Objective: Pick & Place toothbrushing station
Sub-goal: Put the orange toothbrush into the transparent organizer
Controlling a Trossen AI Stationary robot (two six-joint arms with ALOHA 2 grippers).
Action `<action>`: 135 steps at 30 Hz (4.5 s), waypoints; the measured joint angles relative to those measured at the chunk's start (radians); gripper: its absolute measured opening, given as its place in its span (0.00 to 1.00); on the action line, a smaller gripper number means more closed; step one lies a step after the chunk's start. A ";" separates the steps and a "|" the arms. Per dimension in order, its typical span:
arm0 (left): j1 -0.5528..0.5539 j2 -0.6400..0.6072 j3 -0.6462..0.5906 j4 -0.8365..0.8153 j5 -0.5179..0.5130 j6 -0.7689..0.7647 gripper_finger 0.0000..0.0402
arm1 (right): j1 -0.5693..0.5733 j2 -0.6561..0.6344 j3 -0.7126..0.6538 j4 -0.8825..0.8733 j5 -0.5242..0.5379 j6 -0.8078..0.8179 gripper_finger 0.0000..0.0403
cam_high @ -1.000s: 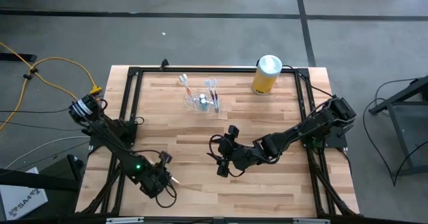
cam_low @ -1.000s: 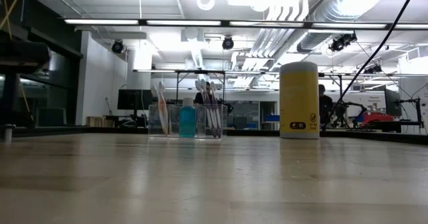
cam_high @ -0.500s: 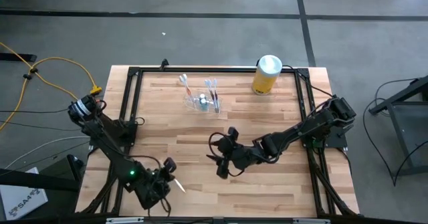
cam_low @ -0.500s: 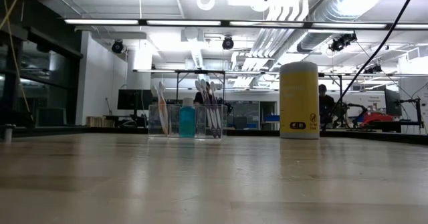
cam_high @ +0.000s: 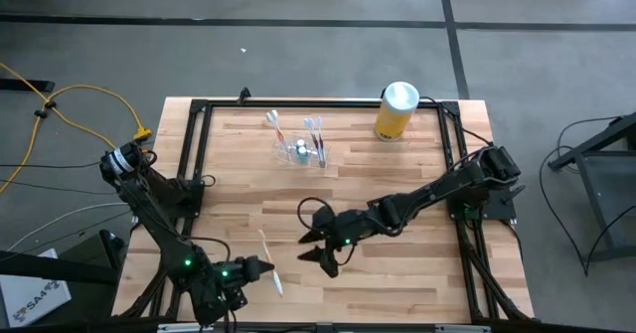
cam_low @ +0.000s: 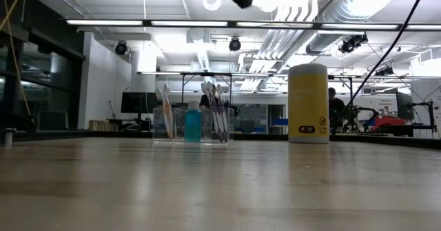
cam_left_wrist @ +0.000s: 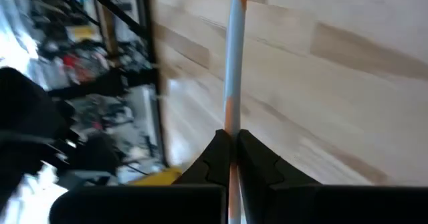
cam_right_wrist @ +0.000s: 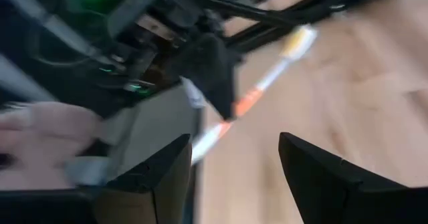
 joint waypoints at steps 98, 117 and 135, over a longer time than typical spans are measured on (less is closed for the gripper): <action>0.132 0.053 0.001 0.531 0.001 0.812 0.01 | -0.064 0.070 0.000 0.228 -0.187 -0.009 0.32; 0.085 0.053 0.001 0.581 -0.037 0.868 0.01 | -0.064 0.070 0.000 0.302 -0.258 -0.005 0.32; 0.108 0.053 0.001 0.634 -0.036 0.926 0.01 | -0.064 0.070 0.000 0.302 -0.257 -0.012 0.32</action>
